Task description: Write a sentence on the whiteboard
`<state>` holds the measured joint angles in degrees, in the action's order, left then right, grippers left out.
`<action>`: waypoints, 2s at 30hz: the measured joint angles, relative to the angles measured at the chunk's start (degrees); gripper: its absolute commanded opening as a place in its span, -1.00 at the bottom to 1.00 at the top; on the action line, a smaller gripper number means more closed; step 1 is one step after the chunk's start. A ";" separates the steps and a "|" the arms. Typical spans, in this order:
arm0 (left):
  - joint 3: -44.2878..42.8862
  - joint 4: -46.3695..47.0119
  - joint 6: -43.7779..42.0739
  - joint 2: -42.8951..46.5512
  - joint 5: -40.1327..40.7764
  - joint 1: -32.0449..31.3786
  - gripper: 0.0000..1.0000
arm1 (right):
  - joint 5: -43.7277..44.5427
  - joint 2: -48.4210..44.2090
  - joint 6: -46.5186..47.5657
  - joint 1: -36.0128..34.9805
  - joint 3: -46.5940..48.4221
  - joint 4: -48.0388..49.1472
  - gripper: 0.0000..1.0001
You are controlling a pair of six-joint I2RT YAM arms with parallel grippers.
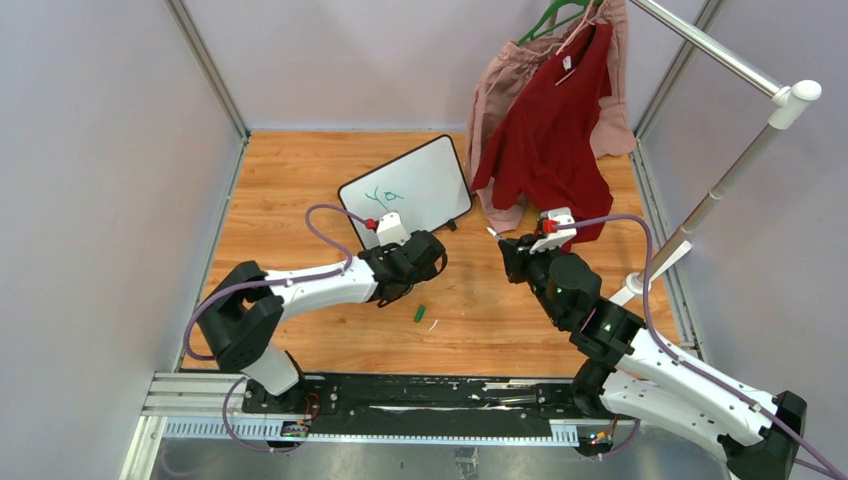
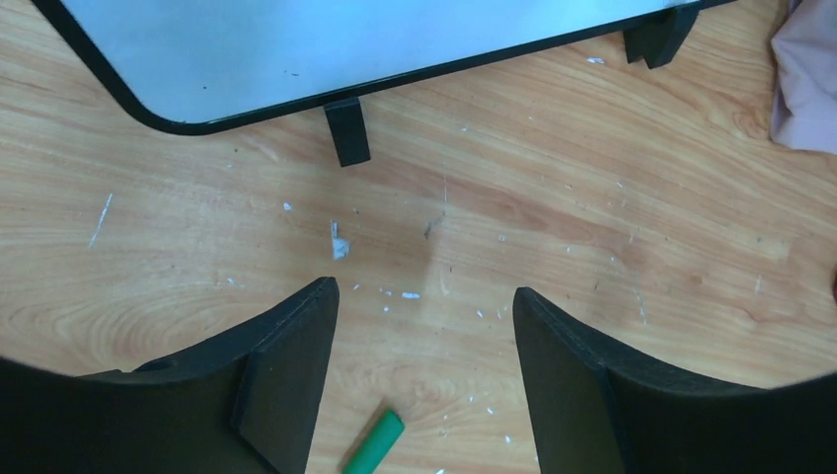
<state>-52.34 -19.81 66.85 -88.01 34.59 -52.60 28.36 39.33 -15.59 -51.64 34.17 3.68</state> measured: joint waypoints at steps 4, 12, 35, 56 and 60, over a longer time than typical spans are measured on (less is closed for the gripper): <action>-1.46 0.22 0.15 -3.72 0.35 1.40 0.25 | -0.02 -0.07 0.02 0.00 0.00 -0.83 -1.00; -1.84 0.09 -0.15 -8.26 0.31 5.79 0.18 | -0.04 -0.24 0.28 0.00 -0.39 -0.87 -1.00; -5.09 4.04 -8.24 -14.49 2.01 7.96 -0.28 | -0.72 0.68 0.70 0.00 -1.09 -0.24 -1.00; -1.86 10.27 -11.41 -13.97 3.21 9.29 -0.95 | -1.38 1.20 0.72 0.00 -1.90 -0.04 -1.00; 1.57 11.41 -11.78 -11.37 2.93 9.07 -1.00 | -1.44 1.73 0.66 0.00 -2.03 0.22 -1.00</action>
<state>-50.76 -8.40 55.07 -99.37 37.52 -43.53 26.92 41.06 -14.94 -51.64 32.14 3.90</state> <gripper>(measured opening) 0.225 0.158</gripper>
